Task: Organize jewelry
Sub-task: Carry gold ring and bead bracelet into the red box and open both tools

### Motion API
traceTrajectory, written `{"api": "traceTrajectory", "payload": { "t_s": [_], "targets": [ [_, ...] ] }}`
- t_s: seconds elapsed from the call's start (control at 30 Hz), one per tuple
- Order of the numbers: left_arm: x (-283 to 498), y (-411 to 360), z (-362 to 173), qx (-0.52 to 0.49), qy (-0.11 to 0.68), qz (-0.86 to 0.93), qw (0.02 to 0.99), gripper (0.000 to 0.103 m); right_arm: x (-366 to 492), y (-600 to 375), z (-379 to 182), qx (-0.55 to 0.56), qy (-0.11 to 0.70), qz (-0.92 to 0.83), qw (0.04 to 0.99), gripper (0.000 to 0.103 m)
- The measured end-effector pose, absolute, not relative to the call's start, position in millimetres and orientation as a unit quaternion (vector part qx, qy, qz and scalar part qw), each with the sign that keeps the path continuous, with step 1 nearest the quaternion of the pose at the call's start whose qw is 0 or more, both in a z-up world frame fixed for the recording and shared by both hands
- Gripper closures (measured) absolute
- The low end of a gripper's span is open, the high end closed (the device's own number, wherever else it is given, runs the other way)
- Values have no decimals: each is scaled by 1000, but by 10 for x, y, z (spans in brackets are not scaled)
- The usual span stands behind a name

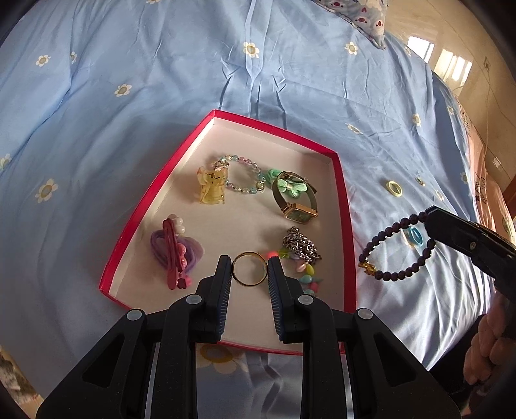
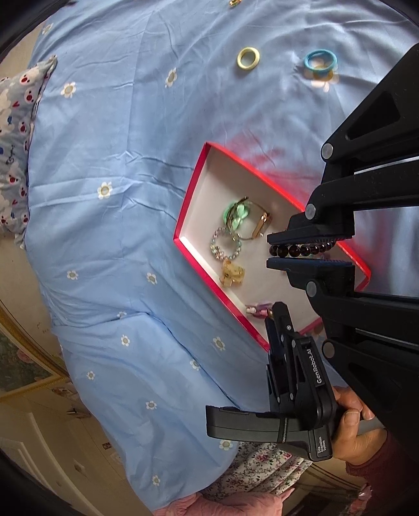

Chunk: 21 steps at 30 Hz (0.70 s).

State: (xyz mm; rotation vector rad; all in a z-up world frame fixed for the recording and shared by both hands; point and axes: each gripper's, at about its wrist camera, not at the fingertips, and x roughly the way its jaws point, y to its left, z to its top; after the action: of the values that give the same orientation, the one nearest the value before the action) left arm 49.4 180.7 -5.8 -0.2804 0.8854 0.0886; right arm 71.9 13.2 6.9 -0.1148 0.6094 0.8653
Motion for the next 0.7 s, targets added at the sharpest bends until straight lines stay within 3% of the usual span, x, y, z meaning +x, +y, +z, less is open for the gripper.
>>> {"api": "traceTrajectory", "payload": {
  "t_s": [0.7],
  "targets": [
    [510, 1937, -277, -144, 444, 47, 883, 82, 983, 737, -345, -82, 344, 429, 831, 96]
  ]
}}
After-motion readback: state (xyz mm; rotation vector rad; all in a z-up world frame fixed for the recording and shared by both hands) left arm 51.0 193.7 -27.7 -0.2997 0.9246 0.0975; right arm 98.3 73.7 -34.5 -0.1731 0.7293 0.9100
